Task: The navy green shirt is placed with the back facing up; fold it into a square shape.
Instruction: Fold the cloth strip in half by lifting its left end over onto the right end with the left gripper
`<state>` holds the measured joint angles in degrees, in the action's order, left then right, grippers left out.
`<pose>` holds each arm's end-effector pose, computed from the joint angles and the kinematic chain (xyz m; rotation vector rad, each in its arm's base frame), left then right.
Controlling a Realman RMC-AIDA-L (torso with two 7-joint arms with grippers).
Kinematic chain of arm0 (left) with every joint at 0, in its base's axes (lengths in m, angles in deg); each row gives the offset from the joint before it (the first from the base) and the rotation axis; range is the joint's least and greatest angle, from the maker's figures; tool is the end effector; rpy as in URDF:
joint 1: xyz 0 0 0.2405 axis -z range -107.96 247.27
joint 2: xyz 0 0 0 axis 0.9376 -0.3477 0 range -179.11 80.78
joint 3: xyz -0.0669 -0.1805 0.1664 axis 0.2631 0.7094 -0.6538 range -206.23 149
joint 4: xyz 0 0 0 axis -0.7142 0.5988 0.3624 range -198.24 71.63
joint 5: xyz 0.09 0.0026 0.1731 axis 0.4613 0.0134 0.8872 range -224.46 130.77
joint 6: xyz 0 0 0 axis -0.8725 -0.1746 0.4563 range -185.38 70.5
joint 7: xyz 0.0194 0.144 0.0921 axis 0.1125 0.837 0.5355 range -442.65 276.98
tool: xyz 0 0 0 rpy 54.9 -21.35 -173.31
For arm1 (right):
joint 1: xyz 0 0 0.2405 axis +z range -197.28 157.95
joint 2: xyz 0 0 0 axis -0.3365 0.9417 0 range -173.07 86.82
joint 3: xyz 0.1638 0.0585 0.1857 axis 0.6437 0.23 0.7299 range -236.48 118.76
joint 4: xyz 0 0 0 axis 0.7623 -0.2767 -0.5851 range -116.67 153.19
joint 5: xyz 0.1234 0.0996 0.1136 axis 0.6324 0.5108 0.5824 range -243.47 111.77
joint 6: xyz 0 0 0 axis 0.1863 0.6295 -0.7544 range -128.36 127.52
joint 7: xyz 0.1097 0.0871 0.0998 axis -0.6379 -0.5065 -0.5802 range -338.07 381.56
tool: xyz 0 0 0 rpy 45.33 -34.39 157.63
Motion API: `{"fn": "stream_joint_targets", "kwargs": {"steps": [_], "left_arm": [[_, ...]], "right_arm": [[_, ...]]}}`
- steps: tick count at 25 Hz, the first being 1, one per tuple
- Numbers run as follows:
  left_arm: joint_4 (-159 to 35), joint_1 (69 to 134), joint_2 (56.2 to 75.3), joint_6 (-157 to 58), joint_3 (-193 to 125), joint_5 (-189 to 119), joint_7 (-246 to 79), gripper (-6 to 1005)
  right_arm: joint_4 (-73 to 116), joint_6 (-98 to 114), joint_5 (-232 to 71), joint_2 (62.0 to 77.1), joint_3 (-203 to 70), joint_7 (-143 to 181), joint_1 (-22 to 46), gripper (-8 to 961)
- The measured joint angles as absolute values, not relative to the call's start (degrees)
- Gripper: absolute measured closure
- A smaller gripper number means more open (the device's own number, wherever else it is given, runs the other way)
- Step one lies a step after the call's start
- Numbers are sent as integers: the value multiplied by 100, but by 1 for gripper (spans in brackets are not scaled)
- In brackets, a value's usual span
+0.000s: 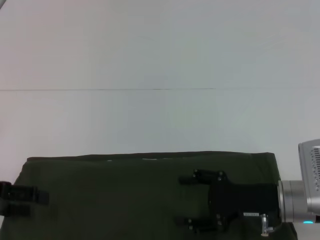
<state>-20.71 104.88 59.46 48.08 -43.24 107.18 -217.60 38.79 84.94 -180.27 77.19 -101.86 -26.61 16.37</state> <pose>-0.3138 0.3048 0.0666 -2.2116 -2.0360 -0.2736 0.2204 0.3072 -0.0867 -2.8711 0.0707 0.7015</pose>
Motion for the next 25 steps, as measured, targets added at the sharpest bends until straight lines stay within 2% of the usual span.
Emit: {"fn": "stream_joint_targets", "kwargs": {"steps": [25], "left_arm": [[-2159,10488,5976,3672,-4607,11298,-21889,110]], "right_arm": [[3890,8482,-17969,7720,-10195,-2671,1673,77]]}}
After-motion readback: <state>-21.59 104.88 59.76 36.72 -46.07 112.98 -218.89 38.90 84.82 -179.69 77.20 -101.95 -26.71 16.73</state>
